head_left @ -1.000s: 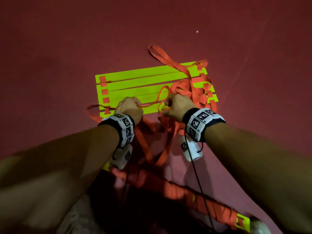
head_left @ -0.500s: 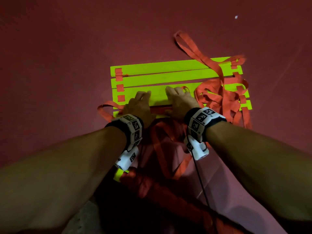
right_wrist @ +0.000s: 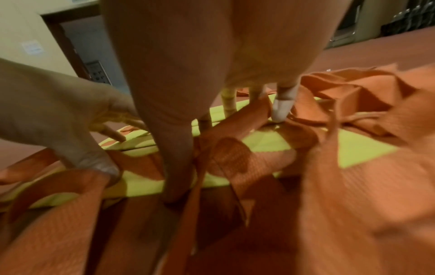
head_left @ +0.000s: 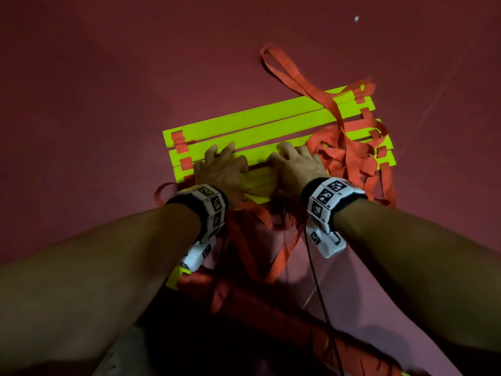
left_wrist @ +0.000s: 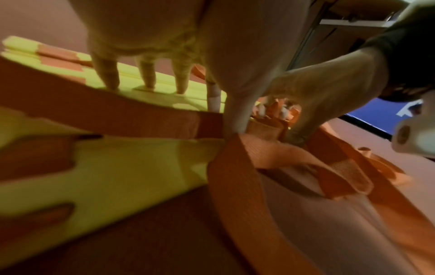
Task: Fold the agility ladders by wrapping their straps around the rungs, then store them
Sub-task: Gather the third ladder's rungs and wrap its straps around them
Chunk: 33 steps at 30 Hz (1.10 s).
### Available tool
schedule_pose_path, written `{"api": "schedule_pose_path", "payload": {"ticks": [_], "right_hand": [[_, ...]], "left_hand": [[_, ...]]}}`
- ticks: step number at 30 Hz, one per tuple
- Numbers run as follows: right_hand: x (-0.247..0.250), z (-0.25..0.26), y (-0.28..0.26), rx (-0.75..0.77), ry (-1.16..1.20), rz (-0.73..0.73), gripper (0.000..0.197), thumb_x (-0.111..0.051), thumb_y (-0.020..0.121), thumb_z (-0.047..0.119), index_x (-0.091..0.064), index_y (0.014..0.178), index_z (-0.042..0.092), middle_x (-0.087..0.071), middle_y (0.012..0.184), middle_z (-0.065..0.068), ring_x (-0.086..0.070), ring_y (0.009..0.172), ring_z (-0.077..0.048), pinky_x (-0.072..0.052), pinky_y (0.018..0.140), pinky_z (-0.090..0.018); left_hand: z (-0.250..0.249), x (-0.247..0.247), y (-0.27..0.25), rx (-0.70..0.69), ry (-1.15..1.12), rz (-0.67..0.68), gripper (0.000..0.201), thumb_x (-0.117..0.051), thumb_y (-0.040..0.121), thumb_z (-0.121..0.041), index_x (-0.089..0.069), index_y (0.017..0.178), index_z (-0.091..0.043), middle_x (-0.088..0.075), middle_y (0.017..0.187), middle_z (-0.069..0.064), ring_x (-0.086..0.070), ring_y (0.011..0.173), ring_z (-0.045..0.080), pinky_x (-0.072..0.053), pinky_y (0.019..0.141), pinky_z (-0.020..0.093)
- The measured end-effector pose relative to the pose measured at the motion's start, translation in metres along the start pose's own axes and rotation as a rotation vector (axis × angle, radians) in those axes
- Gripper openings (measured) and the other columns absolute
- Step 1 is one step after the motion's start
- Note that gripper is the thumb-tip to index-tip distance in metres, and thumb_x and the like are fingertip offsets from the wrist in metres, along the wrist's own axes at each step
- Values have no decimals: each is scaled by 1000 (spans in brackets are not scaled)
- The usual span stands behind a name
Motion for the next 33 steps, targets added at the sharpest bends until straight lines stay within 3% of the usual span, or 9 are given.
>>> {"api": "schedule_pose_path", "payload": {"ticks": [4,9,12,15,18,22,26,29,33], "right_hand": [[0,-3,-12,-22,-38,-47,80,-84,58,54,-49,127,34,-31,139,-6,-35,122,-35,-36,96,-48],[-9,-9,-30,35,-34,-88,78,-83,62,53,-48,128,30,-21,150,-4,-23,134,-33,-35,101,-52],[-16,-12,-36,54,-43,-33,93,-79,63,60,-40,140,26,-25,150,-2,-28,132,-32,-35,101,-51],[-17,-12,-40,53,-71,-39,91,-78,65,62,-39,139,25,-35,139,-2,-38,122,-32,-39,96,-46],[-20,-15,-46,36,-80,-72,79,-72,72,63,-43,133,22,-41,130,-3,-43,114,-32,-40,91,-44],[-28,-22,-49,-7,-70,-83,76,-67,79,61,-39,135,19,-41,131,-4,-40,118,-31,-36,93,-45],[-23,-25,-51,-41,-37,-120,86,-66,78,60,-32,145,18,-36,137,-8,-36,124,-33,-33,97,-47],[-24,-26,-56,-86,-62,-141,80,-64,83,59,-33,142,14,-33,139,-11,-32,127,-35,-30,102,-51],[-17,-31,-64,-134,-51,-238,61,-60,89,45,-37,135,14,-34,134,-12,-34,122,-35,-30,100,-51]], "left_hand": [[-8,8,0,-57,38,-46,84,-83,66,-51,-42,138,-39,-33,151,-10,-29,136,29,-30,97,42],[-16,-2,1,7,96,24,119,-85,62,-58,-18,157,-35,6,167,1,6,153,31,-16,118,52],[-24,-4,1,36,156,61,135,-89,61,-59,1,159,-35,16,166,8,1,151,36,-20,116,53],[-29,-5,2,78,177,106,140,-87,63,-61,12,159,-34,8,165,13,-4,150,40,-11,120,50],[-33,-5,0,111,210,143,134,-86,67,-54,7,160,-26,-1,163,17,0,151,43,-3,121,51],[-46,-2,-3,71,266,98,111,-86,65,-44,-20,151,-19,-18,152,17,-21,140,43,-21,115,49],[-63,-1,-2,-52,179,76,92,-87,67,-35,-32,139,-15,-32,138,12,-40,125,38,-38,100,43],[-74,-4,0,-126,149,113,71,-82,76,-27,-37,130,-14,-44,131,12,-49,118,39,-39,87,41],[-78,-11,-3,-168,133,103,68,-76,80,-20,-38,136,-10,-52,128,14,-53,116,37,-42,89,40]]}}
Point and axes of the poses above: each hand's wrist, its own y-axis towards the middle knuckle, its own x-axis out of the back of the hand, z = x × y, the point moved 7 cm from there along y, towards the middle knuckle
